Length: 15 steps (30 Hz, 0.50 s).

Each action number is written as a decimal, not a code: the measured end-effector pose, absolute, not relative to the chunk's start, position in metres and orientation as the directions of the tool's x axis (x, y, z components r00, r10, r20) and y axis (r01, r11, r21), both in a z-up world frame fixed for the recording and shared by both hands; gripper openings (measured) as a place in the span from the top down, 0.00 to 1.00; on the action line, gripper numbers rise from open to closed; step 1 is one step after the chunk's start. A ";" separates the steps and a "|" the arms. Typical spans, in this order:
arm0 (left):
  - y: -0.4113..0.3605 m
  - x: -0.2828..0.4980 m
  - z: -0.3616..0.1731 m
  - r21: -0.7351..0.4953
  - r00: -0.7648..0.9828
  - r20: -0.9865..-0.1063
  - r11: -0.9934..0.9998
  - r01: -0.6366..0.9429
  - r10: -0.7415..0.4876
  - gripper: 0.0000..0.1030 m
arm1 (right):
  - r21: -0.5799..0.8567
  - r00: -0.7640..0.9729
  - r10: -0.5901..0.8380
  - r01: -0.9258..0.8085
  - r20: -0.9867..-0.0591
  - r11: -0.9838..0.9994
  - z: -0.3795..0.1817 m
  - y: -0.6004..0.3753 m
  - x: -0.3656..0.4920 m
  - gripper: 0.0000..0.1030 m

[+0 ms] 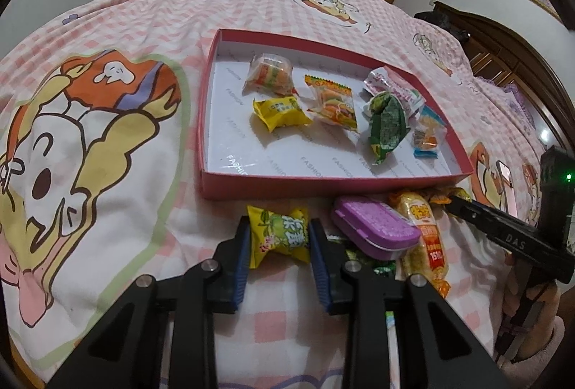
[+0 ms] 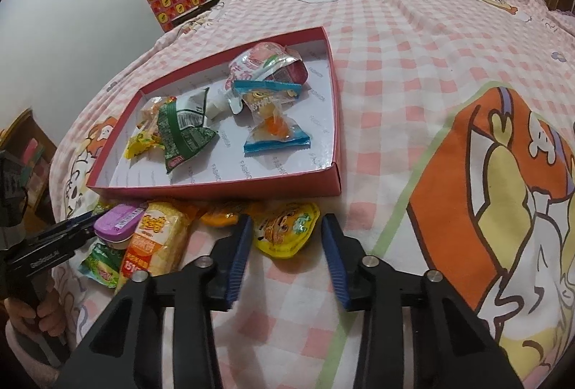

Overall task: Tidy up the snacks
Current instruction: 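Move the left tool to the yellow-green candy packet while the right approaches an orange jelly cup, then grasp the yellow-green candy packet with the left tool while the right grasps the orange jelly cup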

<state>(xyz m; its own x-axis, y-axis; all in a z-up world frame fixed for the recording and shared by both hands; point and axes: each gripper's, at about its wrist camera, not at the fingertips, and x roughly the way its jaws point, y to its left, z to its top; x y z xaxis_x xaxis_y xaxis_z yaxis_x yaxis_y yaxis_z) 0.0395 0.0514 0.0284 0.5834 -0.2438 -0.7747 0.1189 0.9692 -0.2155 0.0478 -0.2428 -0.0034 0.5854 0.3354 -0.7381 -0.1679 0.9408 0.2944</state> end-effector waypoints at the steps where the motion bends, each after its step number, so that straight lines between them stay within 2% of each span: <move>1: 0.051 0.039 0.029 -0.217 0.582 -0.775 0.969 0.119 -0.245 0.69 | 0.289 0.587 0.330 -0.167 -0.739 0.943 -0.004 -0.242 0.048 0.65; 3: 0.052 0.038 0.029 -0.222 0.582 -0.774 0.968 0.120 -0.250 0.69 | 0.292 0.589 0.333 -0.167 -0.737 0.942 -0.004 -0.243 0.047 0.72; 15: 0.059 0.030 0.041 -0.228 0.600 -0.758 0.965 0.127 -0.258 0.70 | 0.290 0.603 0.335 -0.175 -0.723 0.941 0.004 -0.245 0.037 0.75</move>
<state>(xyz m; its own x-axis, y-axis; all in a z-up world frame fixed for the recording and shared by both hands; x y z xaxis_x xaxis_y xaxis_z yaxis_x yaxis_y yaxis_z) 0.0298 0.0585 0.0408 0.5995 -0.2579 -0.7577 0.1272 0.9653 -0.2279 0.0372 -0.2450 0.0043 0.6034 0.3354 -0.7235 -0.1754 0.9408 0.2899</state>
